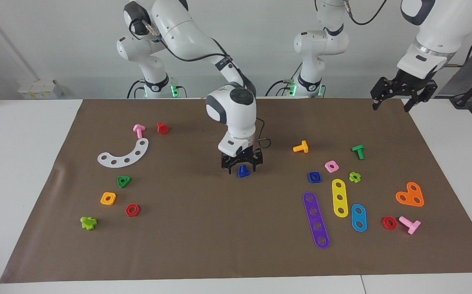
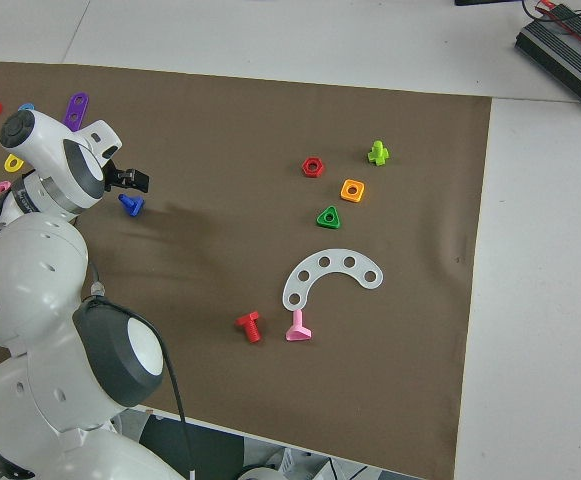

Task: Unscrew and place screws in storage area

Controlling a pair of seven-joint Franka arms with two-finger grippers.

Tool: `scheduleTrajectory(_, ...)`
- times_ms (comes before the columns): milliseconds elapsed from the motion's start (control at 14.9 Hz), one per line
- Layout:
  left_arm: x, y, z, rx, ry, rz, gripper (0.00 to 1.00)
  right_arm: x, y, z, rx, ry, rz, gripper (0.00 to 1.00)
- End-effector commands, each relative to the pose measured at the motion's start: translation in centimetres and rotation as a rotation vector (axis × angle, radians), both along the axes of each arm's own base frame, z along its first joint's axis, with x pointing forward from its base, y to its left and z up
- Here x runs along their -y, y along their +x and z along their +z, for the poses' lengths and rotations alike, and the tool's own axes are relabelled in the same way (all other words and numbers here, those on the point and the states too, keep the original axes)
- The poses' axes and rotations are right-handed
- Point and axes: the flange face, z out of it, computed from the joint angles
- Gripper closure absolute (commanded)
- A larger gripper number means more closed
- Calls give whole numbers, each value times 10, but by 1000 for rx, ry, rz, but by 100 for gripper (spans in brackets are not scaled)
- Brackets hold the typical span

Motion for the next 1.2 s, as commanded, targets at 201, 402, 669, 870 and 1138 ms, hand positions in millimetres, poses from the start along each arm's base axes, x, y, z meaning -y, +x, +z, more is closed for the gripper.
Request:
scheduleTrajectory(201,-2,-10,0,-11,-14,1,0,-16,-19,-11,-26,-50,31,4)
scheduleTrajectory(402,-2,-10,0,-11,-14,1,0,-19,-30,-13,-59,-89,42,8)
scheduleTrajectory(669,-2,-10,0,-11,-14,1,0,-14,-21,-8,-40,-78,36,10)
scheduleTrajectory(870,-2,-10,0,-11,-14,1,0,-3,-3,-3,3,-38,20,10)
scheduleTrajectory(1138,-2,-10,0,-11,-14,1,0,-3,-5,-7,-2,-37,18,11)
